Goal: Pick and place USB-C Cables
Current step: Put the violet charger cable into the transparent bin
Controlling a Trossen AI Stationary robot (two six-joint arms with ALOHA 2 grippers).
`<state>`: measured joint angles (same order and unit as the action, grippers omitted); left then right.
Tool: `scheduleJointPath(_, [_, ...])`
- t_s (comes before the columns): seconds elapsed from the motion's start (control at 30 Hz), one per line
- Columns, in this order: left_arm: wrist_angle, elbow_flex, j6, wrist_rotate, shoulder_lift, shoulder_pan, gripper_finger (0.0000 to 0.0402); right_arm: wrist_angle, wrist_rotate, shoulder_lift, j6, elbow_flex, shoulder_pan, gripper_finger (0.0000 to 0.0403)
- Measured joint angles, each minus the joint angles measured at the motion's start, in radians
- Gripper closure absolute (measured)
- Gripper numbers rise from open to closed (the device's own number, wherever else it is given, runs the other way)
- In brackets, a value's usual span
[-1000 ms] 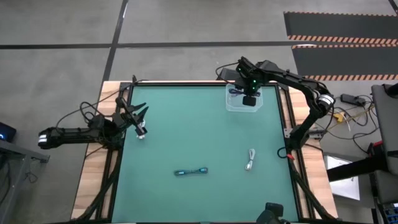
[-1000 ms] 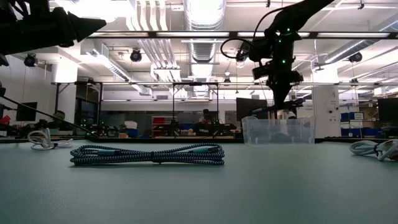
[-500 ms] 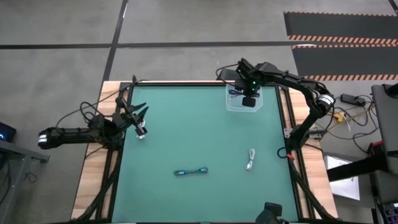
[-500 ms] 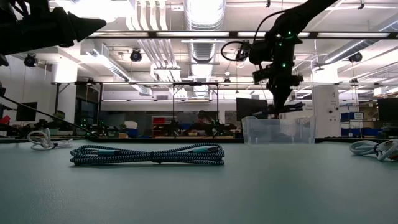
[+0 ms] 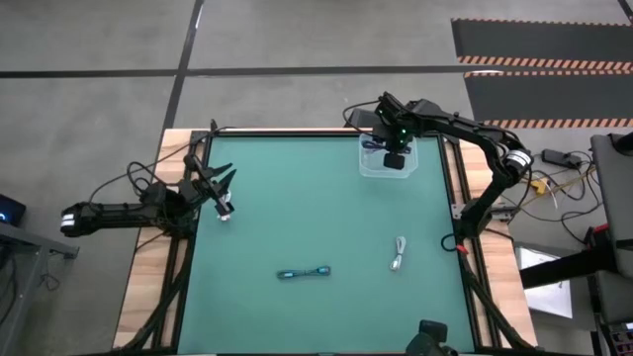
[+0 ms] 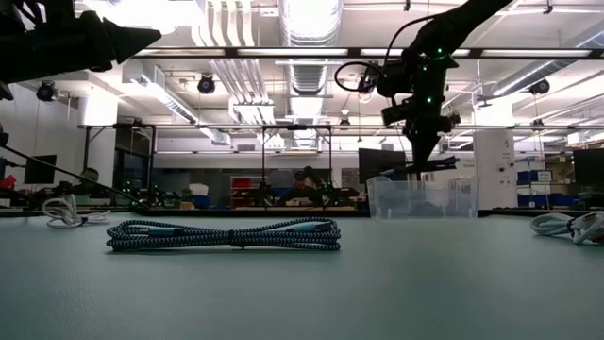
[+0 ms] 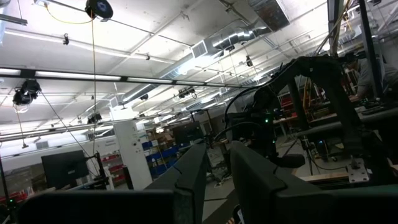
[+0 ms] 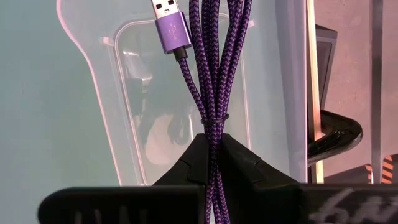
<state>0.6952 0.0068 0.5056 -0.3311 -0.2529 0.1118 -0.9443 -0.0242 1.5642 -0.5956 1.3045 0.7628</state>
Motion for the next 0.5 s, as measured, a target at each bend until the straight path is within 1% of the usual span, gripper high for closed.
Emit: scheduleJointPath(0.5, [0.0, 0.0, 0.0, 0.0, 0.0, 0.0, 0.0343, 0.013, 0.0, 0.0, 0.001, -0.005, 0.0, 0.039])
